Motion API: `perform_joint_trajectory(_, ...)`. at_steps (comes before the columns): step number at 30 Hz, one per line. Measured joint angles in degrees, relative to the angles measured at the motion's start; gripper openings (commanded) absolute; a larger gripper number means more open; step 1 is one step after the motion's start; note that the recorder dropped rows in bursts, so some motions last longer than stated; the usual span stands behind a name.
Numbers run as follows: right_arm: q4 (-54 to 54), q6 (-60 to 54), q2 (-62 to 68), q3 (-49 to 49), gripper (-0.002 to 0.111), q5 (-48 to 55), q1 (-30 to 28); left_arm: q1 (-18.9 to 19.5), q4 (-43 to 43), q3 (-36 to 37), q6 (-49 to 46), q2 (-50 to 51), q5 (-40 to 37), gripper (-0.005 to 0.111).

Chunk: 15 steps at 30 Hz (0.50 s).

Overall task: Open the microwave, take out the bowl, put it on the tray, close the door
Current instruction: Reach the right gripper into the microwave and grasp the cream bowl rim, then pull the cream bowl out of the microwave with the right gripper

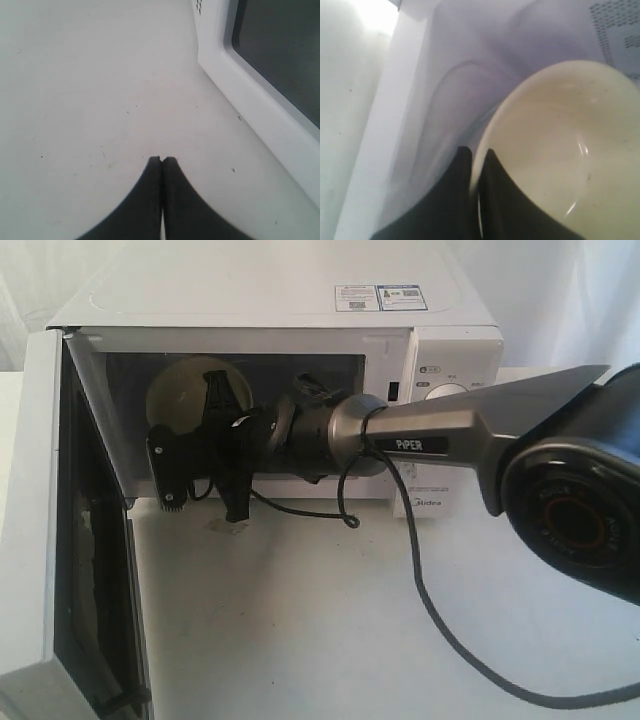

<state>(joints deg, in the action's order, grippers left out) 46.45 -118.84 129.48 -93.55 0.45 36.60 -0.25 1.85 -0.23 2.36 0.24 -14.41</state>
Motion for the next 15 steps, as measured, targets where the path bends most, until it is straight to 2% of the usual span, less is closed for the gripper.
perform_joint_trajectory(9, 0.11, 2.94, -6.54, 6.32, 0.000, -0.10, 0.00, 0.00, 0.00, 0.00, 0.00, 0.00, 0.00, 0.000)
perform_joint_trajectory(15, 0.11, 3.25, -10.73, 13.87, 0.000, 0.94, 0.00, 0.00, 0.00, 0.00, 0.00, 0.00, 0.00, 0.000)
